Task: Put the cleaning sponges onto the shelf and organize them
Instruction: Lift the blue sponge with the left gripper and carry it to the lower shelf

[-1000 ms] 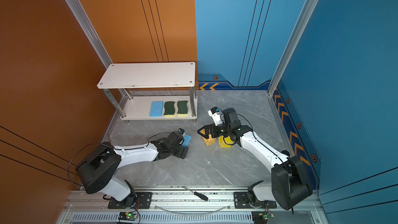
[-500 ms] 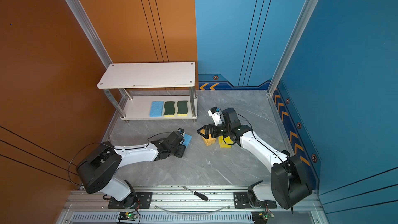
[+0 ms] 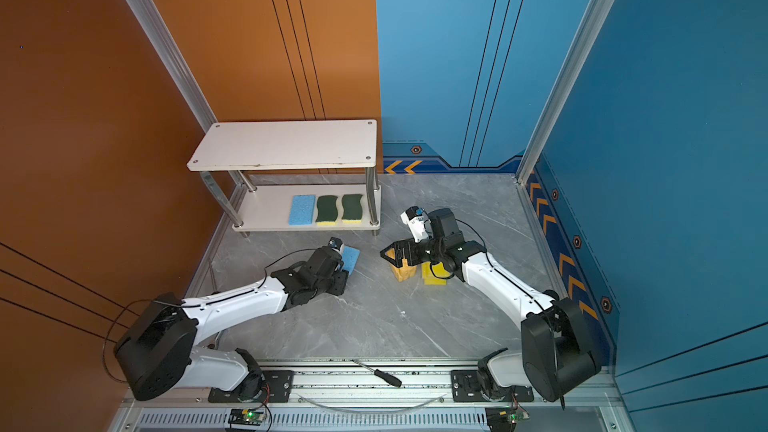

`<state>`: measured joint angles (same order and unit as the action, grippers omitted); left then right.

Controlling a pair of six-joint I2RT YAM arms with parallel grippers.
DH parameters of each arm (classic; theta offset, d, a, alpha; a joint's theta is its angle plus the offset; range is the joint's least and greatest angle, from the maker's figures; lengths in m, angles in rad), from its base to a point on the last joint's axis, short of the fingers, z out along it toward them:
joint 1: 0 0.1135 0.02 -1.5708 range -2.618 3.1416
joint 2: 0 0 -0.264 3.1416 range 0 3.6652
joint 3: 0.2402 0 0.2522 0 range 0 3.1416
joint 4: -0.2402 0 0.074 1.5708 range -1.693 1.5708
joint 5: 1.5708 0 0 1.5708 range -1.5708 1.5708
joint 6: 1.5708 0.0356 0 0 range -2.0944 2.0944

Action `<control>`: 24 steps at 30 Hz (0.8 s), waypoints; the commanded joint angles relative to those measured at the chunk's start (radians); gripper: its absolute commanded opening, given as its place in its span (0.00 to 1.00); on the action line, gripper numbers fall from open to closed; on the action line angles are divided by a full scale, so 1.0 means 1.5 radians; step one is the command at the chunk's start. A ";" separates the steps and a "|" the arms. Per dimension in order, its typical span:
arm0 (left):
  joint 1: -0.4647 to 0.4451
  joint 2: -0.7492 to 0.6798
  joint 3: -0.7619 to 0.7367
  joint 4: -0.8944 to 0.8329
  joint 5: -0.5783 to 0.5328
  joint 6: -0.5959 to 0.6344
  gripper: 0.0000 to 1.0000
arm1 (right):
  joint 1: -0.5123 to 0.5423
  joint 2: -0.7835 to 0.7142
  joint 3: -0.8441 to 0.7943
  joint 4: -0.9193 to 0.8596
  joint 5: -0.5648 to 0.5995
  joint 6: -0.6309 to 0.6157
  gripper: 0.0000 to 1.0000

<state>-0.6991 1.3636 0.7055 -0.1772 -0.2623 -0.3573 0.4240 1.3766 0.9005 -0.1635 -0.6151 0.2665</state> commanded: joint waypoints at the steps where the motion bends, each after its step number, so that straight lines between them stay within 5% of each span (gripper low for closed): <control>1: 0.027 -0.040 0.023 -0.060 -0.024 0.002 0.62 | -0.006 0.007 0.004 0.015 -0.013 0.005 1.00; 14: 0.189 -0.173 0.051 -0.097 0.003 0.080 0.63 | -0.006 0.007 0.000 0.017 -0.012 0.003 1.00; 24: 0.331 -0.158 0.091 -0.061 0.067 0.149 0.64 | -0.006 -0.004 0.000 0.009 -0.006 0.002 1.00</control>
<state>-0.2470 1.1122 0.8040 -0.2951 -0.2234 -0.1871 0.4240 1.3766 0.9005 -0.1539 -0.6250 0.2665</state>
